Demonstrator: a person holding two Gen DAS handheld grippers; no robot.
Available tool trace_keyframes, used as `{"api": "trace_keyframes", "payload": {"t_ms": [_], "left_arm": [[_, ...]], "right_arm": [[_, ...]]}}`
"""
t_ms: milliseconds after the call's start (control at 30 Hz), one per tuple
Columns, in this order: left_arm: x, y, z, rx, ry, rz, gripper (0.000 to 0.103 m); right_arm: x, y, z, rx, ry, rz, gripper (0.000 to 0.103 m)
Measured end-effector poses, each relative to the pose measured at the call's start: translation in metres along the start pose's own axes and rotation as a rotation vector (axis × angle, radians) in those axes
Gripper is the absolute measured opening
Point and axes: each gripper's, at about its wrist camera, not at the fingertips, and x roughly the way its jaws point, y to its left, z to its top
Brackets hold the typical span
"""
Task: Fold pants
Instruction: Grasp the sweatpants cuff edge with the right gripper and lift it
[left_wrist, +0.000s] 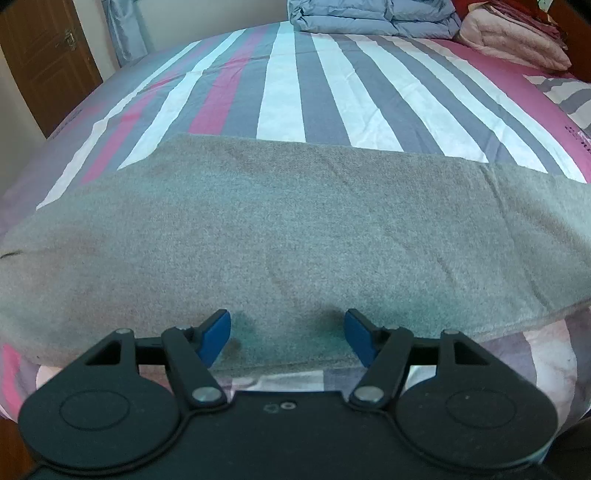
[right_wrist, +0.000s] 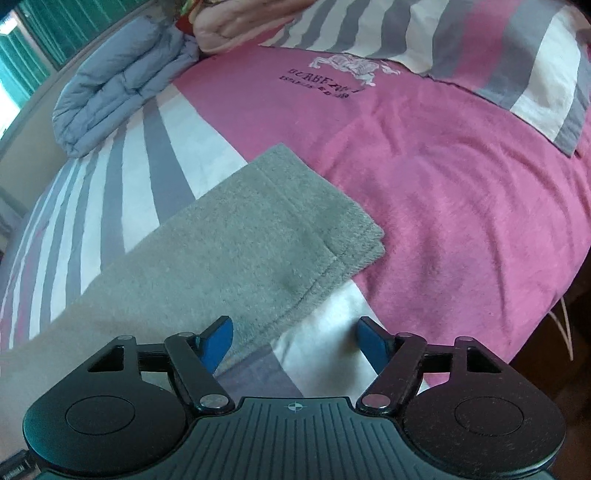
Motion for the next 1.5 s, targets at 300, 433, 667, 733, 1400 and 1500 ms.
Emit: {"api": "trace_keyframes", "payload": {"t_ms": [300, 433, 667, 733, 1400, 1500], "left_arm": [[0.001, 0.004, -0.001, -0.014, 0.002, -0.012, 0.063], [0.003, 0.004, -0.001, -0.014, 0.002, -0.013, 0.063], [0.004, 0.005, -0.001, -0.020, 0.002, -0.014, 0.065], [0.004, 0.005, -0.002, -0.023, 0.001, -0.014, 0.066], [0.004, 0.020, 0.004, -0.080, 0.001, -0.019, 0.065], [0.002, 0.035, 0.011, -0.114, -0.009, -0.014, 0.065]], "right_arm": [[0.010, 0.007, 0.007, -0.003, -0.015, -0.047, 0.074], [0.000, 0.001, 0.005, -0.009, -0.026, -0.014, 0.041], [-0.003, -0.029, 0.010, 0.162, -0.006, 0.080, 0.042], [-0.001, -0.030, 0.014, 0.183, -0.012, 0.078, 0.042], [-0.023, 0.013, 0.025, 0.148, -0.190, 0.199, 0.011], [-0.038, 0.057, 0.023, 0.030, -0.211, 0.281, 0.010]]}}
